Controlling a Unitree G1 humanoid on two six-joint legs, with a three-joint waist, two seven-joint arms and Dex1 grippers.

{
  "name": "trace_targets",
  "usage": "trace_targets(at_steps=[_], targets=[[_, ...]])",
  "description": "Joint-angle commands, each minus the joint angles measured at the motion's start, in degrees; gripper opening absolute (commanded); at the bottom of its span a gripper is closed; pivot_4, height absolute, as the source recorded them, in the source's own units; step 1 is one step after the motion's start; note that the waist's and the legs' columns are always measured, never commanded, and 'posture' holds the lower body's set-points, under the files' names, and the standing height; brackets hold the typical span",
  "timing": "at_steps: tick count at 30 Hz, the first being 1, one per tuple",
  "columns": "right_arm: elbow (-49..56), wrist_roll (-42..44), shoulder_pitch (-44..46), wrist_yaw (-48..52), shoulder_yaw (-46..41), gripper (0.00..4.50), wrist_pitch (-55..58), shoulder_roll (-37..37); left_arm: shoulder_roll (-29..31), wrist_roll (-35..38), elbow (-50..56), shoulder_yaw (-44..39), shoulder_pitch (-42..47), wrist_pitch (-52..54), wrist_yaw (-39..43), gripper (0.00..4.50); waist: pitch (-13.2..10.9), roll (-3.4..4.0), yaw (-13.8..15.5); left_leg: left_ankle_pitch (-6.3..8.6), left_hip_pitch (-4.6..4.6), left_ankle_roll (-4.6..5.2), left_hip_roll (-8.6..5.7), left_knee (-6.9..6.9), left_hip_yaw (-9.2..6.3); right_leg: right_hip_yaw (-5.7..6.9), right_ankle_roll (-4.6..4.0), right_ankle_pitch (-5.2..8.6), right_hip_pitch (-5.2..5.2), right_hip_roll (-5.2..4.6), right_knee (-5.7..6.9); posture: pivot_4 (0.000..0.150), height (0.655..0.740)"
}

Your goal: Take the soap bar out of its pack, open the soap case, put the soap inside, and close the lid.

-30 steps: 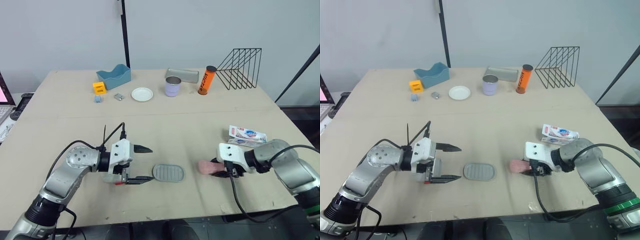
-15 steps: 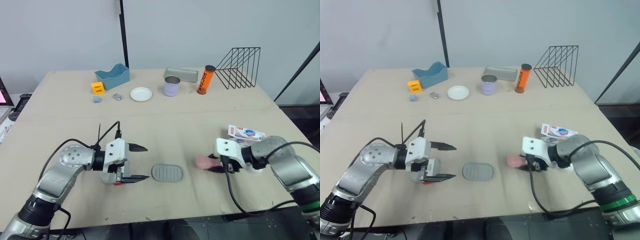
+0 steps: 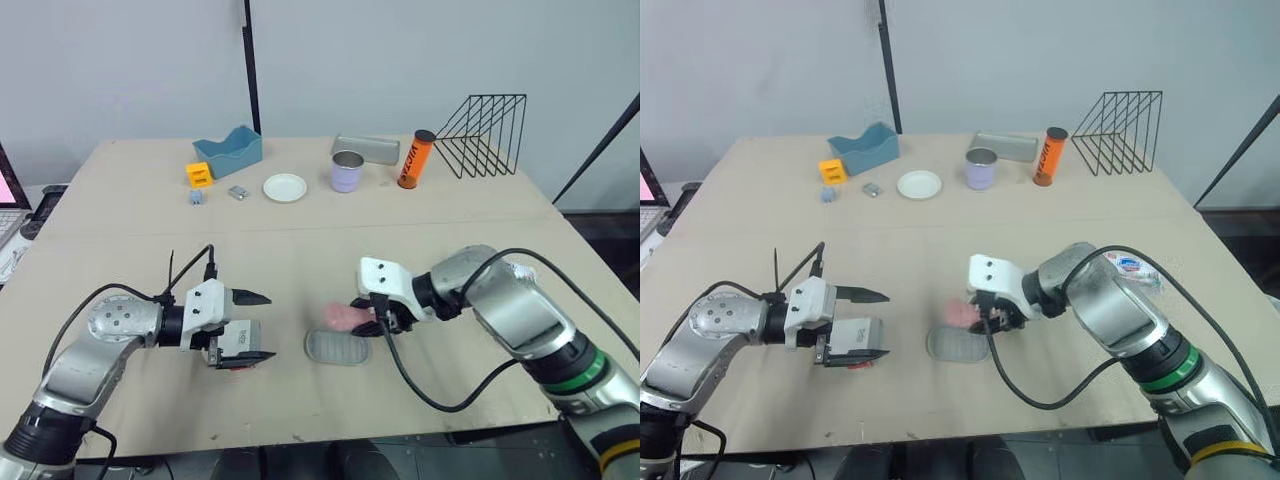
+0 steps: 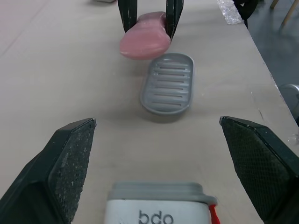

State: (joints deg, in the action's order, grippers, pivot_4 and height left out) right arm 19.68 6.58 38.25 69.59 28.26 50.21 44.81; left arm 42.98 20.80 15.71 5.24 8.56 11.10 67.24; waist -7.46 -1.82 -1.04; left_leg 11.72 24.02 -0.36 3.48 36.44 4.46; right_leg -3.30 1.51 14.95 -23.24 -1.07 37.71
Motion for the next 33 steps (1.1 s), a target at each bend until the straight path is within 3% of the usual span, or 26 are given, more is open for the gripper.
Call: trace_targets(at_steps=[1, 29, 31, 33], targets=[[3.3, 1.0, 2.2, -0.2, 0.3, 1.66, 2.1, -0.4, 1.1, 0.6, 2.8, -2.1, -0.8, -0.3, -0.7, 4.50, 0.0, 0.00, 0.0, 0.00, 0.00, 0.00, 0.01, 0.00, -0.01, 0.02, 0.00, 0.01, -0.01, 0.00, 0.03, 0.150, 0.7393], [0.8, -1.5, 1.7, -4.0, 8.2, 1.66, 1.4, -3.3, 1.3, -0.2, 4.1, -0.9, -0.4, 0.9, -1.1, 4.50, 0.0, -0.02, -0.1, 0.00, -0.04, 0.00, -0.01, 0.00, 0.00, 0.08, -0.15, 0.20, -0.06, 0.01, 0.29, 0.150, 0.7393], [0.6, -1.3, 1.8, -4.0, 8.2, 2.67, 1.6, -3.4, 1.2, -0.4, 4.0, -0.8, -0.4, 0.7, -1.2, 4.50, 0.0, -0.02, -0.1, 0.00, -0.04, 0.00, -0.01, 0.00, 0.00, 0.09, -0.15, 0.20, -0.07, 0.01, 0.29, 0.150, 0.7393], [0.2, -1.2, 1.8, -4.1, 8.2, 3.16, 1.4, -3.6, 1.0, -0.6, 3.9, -0.6, -0.5, 0.6, -1.3, 4.50, 0.0, -0.02, -0.1, 0.00, -0.04, 0.00, 0.00, 0.00, 0.00, 0.09, -0.16, 0.20, -0.07, 0.01, 0.29, 0.150, 0.7393]])
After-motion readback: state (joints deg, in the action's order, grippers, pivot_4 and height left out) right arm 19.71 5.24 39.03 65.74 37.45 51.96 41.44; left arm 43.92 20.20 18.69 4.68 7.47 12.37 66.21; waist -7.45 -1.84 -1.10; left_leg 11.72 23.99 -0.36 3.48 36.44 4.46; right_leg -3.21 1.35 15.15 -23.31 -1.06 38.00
